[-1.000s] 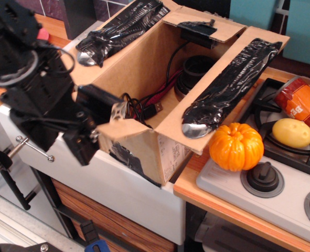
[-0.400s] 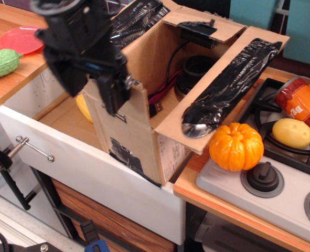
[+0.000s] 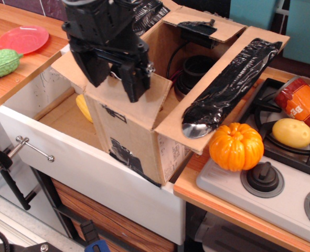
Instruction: Close small4fbox flaps
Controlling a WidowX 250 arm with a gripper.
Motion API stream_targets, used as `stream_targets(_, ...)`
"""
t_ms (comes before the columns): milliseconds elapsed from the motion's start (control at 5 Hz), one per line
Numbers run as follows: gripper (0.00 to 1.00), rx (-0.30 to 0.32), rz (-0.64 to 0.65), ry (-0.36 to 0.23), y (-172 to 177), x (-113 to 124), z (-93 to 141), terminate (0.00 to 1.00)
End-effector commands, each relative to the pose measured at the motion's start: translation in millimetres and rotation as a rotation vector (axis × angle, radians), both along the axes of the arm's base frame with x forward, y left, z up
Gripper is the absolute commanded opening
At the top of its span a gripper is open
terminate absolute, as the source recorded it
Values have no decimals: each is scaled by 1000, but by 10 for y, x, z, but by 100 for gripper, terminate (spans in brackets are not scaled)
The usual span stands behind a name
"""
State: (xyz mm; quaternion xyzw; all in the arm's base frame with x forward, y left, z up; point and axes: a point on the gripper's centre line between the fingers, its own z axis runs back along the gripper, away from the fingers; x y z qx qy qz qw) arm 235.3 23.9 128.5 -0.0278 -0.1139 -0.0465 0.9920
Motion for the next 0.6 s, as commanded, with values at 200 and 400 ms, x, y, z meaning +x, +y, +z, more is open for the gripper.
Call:
stream_targets(200,100,-39,-57,-78,-45,216,-193,0)
stream_targets(400,100,-85,-74,-65,-25,226,-335,100)
